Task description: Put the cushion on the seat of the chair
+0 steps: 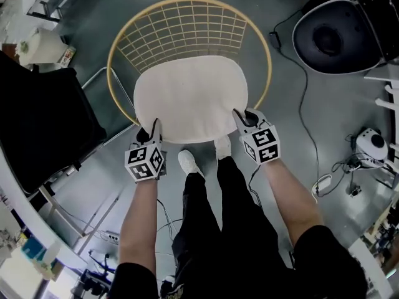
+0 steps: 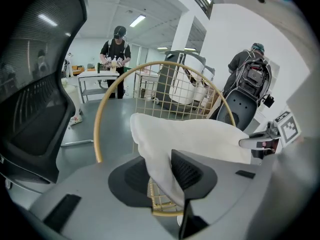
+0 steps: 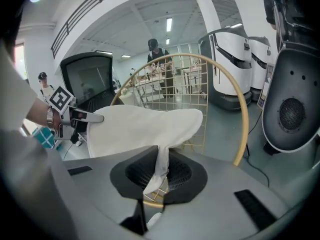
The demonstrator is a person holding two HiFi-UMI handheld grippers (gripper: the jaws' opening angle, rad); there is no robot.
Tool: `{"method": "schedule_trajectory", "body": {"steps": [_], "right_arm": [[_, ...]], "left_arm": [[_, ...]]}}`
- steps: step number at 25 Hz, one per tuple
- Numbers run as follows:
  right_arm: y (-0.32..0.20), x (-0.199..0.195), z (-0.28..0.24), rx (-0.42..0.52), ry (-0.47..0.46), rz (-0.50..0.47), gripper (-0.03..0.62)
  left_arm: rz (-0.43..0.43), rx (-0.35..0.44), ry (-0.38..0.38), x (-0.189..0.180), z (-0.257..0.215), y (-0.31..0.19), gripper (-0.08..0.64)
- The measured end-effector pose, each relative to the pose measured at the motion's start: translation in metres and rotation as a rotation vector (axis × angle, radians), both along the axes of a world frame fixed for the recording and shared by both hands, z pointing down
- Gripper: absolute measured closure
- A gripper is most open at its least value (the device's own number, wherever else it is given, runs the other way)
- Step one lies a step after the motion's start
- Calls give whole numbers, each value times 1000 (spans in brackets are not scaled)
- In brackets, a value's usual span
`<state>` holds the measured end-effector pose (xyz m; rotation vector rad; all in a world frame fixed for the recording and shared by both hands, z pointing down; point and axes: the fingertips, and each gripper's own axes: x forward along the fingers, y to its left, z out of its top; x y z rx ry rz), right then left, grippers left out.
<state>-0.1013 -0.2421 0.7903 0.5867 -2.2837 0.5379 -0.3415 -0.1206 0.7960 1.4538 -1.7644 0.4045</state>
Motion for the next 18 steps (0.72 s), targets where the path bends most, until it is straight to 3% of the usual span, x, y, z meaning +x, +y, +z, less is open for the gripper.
{"method": "schedule_trajectory", "body": {"steps": [8,18], "right_arm": [[-9,-7,62,-6,84,46,545],[2,2,111,-28,177,159,546]], "left_arm": [[43,-28,37,-12,58,-10,431],[11,-109,70,-15,95,9,387]]}}
